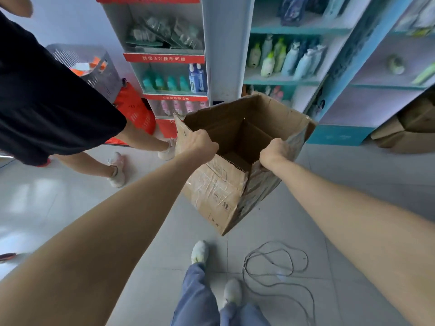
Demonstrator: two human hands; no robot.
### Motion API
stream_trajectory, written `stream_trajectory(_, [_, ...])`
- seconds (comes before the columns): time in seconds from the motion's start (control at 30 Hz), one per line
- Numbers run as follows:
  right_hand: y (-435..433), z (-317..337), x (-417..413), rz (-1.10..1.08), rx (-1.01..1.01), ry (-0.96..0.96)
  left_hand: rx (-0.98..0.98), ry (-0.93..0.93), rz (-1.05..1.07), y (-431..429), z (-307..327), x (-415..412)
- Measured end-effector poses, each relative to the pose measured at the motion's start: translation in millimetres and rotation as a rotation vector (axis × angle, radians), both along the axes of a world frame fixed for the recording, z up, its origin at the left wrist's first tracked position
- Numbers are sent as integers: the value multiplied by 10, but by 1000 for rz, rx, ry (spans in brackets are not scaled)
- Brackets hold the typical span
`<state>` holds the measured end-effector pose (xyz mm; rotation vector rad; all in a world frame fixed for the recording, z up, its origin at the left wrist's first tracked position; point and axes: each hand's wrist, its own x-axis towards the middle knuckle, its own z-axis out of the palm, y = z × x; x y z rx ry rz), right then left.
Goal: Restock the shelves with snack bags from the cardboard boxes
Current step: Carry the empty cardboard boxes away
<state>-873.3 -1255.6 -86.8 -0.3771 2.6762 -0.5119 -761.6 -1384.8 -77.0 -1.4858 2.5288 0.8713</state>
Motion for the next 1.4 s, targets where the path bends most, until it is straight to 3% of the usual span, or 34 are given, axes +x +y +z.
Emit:
stream_trajectory(0.4, [-1052,-1331,-1185,-346,-36,-283,3,-173,-318,-1213,-1374,-1583])
stream_trajectory(0.7, [-1545,-2575,-1826,-632,-154,-536,81,-130,-334,-1711,-2713,-2375])
stream_trajectory(0.77, [-1585,-2933,-1857,-509,-81,-542,91,-114,-350,-1752,-2984,-2467])
stream_trajectory(0.87, [-1636,-3386,-1908,-573,-35,-545,102,-123,-355,-1792,-3382,-2545])
stream_trajectory(1.0, [-1840,-3775,-1852,-485,-102,-616,84,-127,-338,-1923,-3830,-2547])
stream_trajectory(1.1, [-1951,-3855,-1837,-341,-60,-605,62,-131,-345,-2046,-3996,-2551])
stream_trajectory(1.17, [-1993,-3902,-1884,-431,-194,-674,74,-129,-346,-2083,-4026,-2564])
stream_trajectory(1.3, [-2049,-3806,-1963,-342,-141,-588,139,-141,-348,-2032,-3915,-2516])
stream_trajectory(1.4, [-1993,-3519,-2022,-135,-68,-420,134,-158,-382,-1937,-3679,-2458])
